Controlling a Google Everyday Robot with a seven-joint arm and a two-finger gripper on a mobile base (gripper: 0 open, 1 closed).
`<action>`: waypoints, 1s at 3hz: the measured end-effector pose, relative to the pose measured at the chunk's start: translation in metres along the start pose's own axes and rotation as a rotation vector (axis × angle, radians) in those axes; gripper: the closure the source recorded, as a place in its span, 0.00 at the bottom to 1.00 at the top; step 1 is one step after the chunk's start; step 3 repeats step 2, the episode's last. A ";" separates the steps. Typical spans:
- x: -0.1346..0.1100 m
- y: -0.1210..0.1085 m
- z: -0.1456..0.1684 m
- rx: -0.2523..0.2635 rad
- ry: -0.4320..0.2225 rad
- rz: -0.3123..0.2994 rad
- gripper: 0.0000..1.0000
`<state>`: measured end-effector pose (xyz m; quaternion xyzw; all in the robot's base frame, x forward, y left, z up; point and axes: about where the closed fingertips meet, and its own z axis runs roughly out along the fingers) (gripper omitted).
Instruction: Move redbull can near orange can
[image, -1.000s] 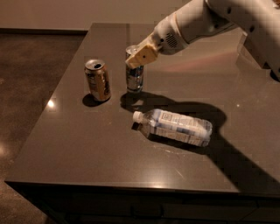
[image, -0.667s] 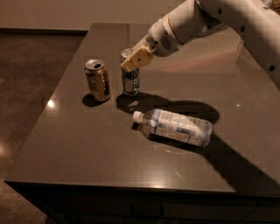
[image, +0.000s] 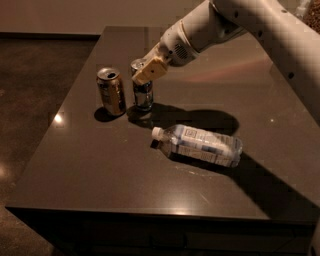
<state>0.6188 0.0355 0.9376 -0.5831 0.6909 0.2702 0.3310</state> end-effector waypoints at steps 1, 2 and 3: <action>0.003 0.001 0.011 -0.039 0.007 -0.027 0.00; 0.003 0.001 0.012 -0.039 0.007 -0.027 0.00; 0.003 0.001 0.012 -0.039 0.007 -0.027 0.00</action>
Offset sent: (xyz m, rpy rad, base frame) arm 0.0008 0.0053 -0.0080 -0.0060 0.0033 0.0401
